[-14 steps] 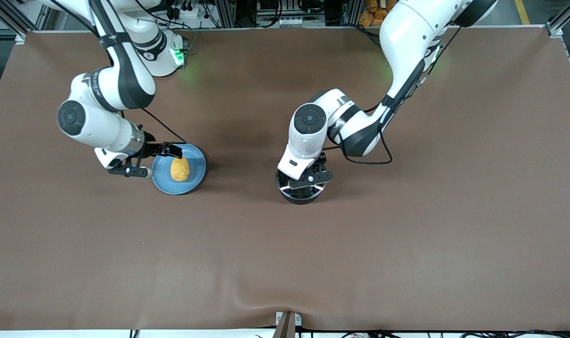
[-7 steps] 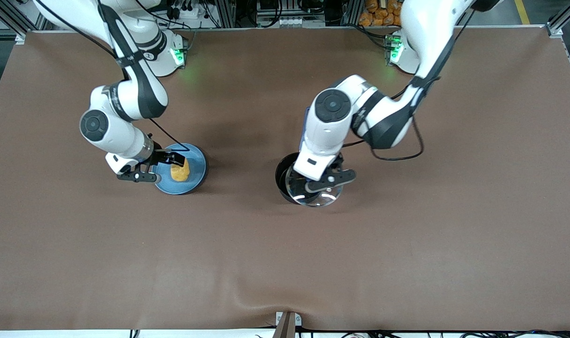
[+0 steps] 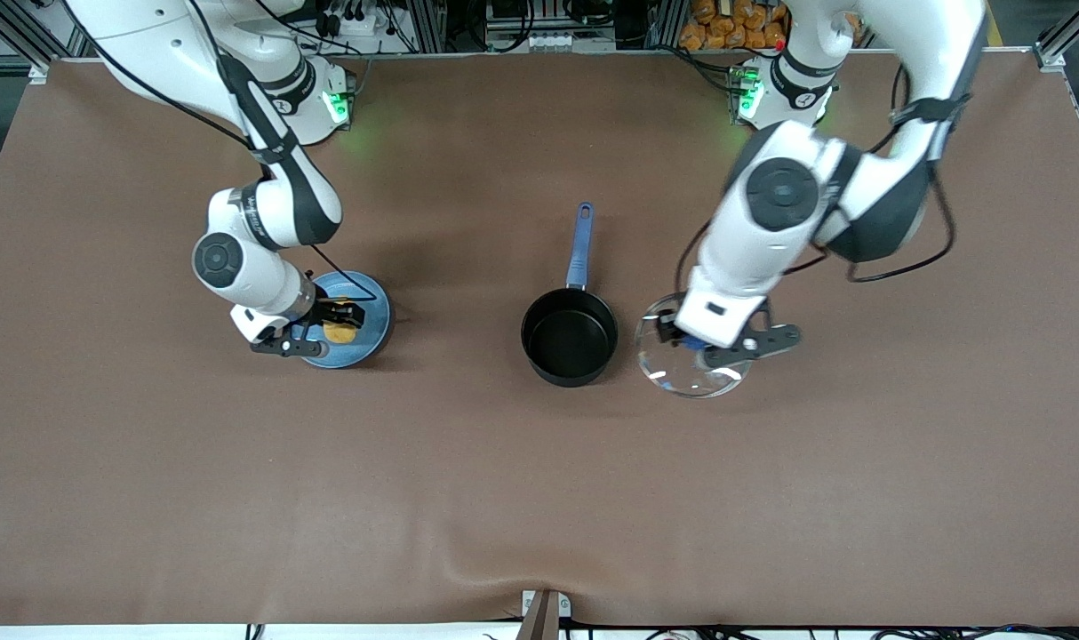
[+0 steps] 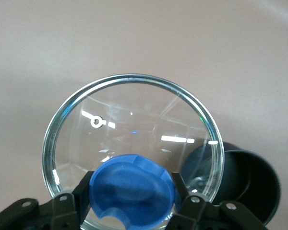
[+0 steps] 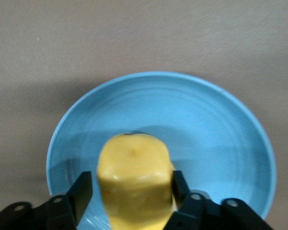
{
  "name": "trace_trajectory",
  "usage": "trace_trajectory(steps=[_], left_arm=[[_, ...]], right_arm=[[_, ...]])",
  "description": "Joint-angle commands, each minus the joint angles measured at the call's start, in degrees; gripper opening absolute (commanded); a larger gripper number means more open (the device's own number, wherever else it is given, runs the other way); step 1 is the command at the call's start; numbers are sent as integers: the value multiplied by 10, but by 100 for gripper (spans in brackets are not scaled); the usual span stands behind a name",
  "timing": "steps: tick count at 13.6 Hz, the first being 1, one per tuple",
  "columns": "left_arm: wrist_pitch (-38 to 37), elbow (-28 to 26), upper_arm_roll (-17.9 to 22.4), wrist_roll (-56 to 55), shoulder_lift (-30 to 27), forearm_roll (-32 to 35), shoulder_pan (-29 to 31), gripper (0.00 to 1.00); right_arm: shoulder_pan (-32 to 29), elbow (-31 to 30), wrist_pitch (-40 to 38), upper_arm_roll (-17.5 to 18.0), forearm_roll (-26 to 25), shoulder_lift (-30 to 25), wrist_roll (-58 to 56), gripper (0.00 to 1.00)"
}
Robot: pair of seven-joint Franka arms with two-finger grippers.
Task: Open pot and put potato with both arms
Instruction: 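Lift the lid with the left gripper while the right gripper grasps the potato, then carry the potato over the saucepan with the right gripper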
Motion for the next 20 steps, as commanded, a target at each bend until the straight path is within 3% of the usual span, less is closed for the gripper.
trace_trajectory(steps=[1, 2, 6, 10, 14, 18, 20], left_arm=[[3, -79, -16, 92, -86, -43, 72, 49], [2, -95, -16, 129, -100, -52, 93, 49], [0, -120, -16, 233, -119, -59, 162, 49], [44, -154, -15, 298, -102, -59, 205, 49], [144, -198, -13, 314, -58, -52, 220, 49], [271, -251, -9, 312, -8, -49, 218, 49], [307, -263, -8, 312, 9, -49, 218, 49]], right_arm=[[6, -7, 9, -1, -7, -5, 0, 14], [5, 3, -15, -1, -8, -10, 0, 0], [8, 117, -182, -1, -7, -26, 7, 0], [50, 321, -342, 0, 1, 3, 94, 0], [129, 466, -340, 0, -1, 84, 207, 0], [209, 645, -322, -1, -2, 206, 312, 0], [246, 662, -275, -2, -3, 243, 351, 0]])
